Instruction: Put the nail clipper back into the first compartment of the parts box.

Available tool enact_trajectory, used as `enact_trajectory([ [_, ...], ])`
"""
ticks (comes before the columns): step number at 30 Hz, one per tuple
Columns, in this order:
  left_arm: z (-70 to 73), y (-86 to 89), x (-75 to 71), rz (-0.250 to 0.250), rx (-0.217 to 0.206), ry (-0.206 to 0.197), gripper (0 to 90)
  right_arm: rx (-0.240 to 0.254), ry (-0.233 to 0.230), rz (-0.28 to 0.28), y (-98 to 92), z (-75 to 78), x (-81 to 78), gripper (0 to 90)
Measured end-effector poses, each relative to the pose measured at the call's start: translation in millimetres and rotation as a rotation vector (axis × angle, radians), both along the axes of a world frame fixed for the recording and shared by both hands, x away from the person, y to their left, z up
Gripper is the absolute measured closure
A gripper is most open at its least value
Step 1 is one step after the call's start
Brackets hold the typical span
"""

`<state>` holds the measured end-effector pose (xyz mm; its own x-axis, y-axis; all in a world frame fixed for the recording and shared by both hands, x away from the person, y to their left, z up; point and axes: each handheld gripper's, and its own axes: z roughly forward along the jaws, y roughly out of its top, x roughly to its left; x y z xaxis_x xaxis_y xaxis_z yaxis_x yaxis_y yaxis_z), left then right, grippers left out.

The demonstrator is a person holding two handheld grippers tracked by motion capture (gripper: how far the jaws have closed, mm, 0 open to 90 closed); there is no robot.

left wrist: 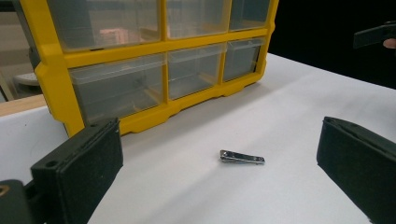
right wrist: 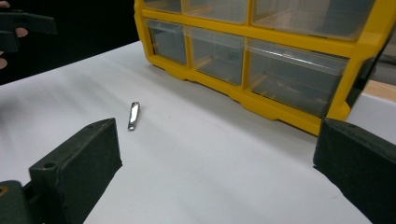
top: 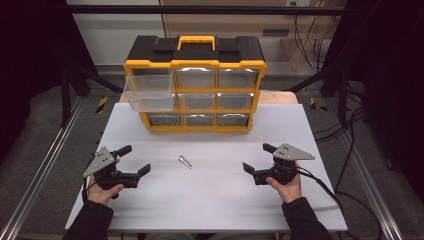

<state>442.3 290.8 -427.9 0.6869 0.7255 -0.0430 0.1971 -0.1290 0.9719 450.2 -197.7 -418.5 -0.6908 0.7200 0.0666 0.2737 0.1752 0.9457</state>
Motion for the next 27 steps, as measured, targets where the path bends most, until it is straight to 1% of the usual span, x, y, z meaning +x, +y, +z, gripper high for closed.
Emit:
enact_trajectory([
  [2,-0.2,0.0,0.1,-0.001,0.001,0.002,0.3,0.001,0.008,0.004,1.7,0.6,0.1,1.0],
  [3,-0.5,-0.1,-0.1,-0.002,0.009,0.001,0.3,-0.005,0.007,0.007,4.0,1.0,0.6,1.1],
  [4,-0.6,-0.4,-0.2,-0.003,0.010,0.001,0.3,-0.012,0.017,0.010,9.5,2.2,1.6,1.2],
  [9,-1.1,-0.6,-0.1,-0.005,0.012,0.003,0.3,-0.026,0.021,0.026,19.9,4.4,2.2,1.4],
  [11,-1.5,-0.7,0.0,-0.003,0.012,0.005,0.3,-0.042,0.025,0.036,28.5,6.0,3.3,1.6],
  [12,-1.5,-0.4,0.3,-0.004,0.012,0.005,0.3,-0.042,0.025,0.036,28.5,6.0,3.3,1.6],
  [14,-1.7,0.0,0.5,-0.003,0.014,0.005,0.3,-0.056,0.025,0.046,34.2,6.4,4.1,1.6],
  [16,-1.8,0.3,0.5,-0.003,0.012,0.008,0.3,-0.073,0.035,0.057,42.8,5.7,5.2,1.6],
  [18,-1.9,0.5,0.7,-0.002,0.014,0.007,0.3,-0.077,0.039,0.060,44.9,5.6,5.6,1.6],
  [25,-2.0,1.0,0.9,0.001,0.011,0.007,0.4,-0.087,0.061,0.079,68.9,5.5,13.1,2.1],
  [27,-1.5,1.9,0.7,0.003,0.008,0.005,0.4,-0.105,0.062,0.082,76.7,4.6,15.0,2.2],
])
